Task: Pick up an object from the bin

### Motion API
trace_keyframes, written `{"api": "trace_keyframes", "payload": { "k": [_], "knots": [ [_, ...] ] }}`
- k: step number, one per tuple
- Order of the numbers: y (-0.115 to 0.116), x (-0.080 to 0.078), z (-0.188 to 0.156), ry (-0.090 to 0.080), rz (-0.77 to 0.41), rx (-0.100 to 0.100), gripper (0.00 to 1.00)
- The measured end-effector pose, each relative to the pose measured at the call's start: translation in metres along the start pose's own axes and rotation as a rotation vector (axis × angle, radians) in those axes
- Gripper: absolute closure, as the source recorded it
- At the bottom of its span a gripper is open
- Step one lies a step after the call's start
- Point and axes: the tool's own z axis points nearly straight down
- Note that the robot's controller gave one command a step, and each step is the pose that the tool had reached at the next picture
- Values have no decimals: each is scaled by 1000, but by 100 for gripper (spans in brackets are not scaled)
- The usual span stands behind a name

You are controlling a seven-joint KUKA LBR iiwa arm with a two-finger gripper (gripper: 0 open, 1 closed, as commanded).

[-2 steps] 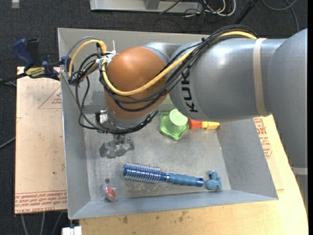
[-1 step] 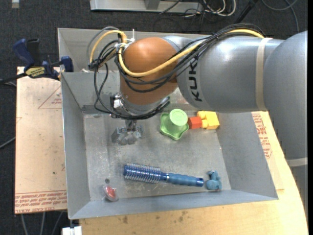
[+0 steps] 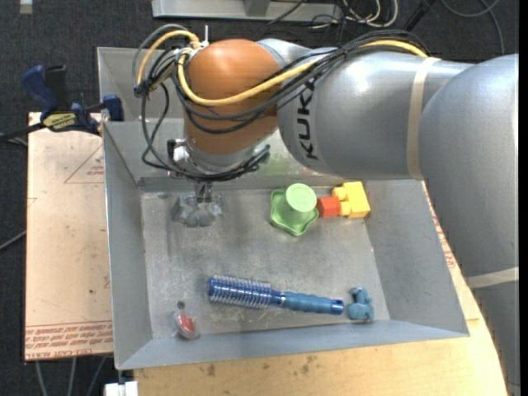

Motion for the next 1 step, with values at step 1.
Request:
{"api": "trace_keyframes", "payload": {
  "k": [1],
  "knots": [
    [-2,14,-25,2,-211,-1,100]
  ]
}}
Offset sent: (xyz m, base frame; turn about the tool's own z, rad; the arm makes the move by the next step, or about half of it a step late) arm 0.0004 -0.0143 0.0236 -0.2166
